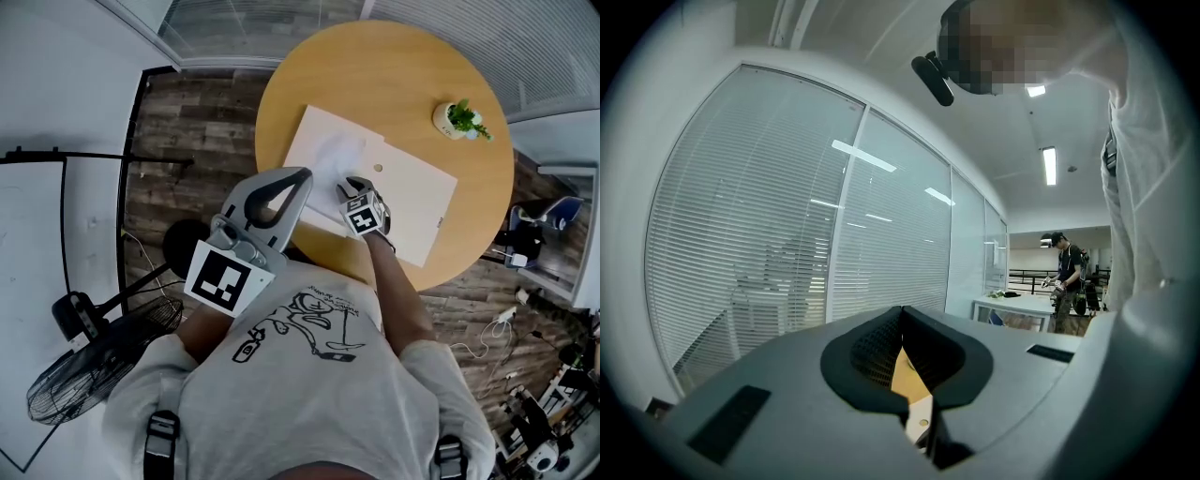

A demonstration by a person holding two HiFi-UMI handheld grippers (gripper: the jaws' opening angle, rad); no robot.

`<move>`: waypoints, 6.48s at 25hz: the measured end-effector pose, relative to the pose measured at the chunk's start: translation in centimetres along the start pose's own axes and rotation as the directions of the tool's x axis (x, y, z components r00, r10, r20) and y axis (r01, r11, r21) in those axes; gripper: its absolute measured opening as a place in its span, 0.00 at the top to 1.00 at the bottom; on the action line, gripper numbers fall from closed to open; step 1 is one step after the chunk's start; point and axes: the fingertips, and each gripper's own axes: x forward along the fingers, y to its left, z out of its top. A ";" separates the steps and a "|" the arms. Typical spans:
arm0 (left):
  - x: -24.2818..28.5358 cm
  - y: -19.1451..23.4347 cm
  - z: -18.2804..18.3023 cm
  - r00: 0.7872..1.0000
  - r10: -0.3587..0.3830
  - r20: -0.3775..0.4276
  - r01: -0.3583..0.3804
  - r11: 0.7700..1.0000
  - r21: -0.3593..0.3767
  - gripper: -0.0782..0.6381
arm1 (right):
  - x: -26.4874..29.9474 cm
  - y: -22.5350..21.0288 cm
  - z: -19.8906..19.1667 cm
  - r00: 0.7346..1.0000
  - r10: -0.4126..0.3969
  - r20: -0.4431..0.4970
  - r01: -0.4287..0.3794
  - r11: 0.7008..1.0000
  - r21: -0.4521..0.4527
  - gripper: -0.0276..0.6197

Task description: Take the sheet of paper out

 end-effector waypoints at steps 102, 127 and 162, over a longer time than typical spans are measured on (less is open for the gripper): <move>0.4 -11.5 0.7 0.998 -0.055 0.021 0.054 0.998 0.034 0.86 | -14.9 -5.2 -3.2 0.979 -0.148 0.137 0.132 0.984 0.116 0.94; 1.7 -16.4 0.8 0.995 -0.097 0.001 0.097 0.994 0.059 0.86 | -26.8 -7.3 -2.2 0.929 -0.260 0.263 0.214 0.958 0.191 0.94; 3.2 -17.9 1.1 0.992 -0.128 0.017 0.127 0.990 0.068 0.86 | -42.4 -6.6 3.6 0.807 -0.346 0.478 0.257 0.935 0.242 0.94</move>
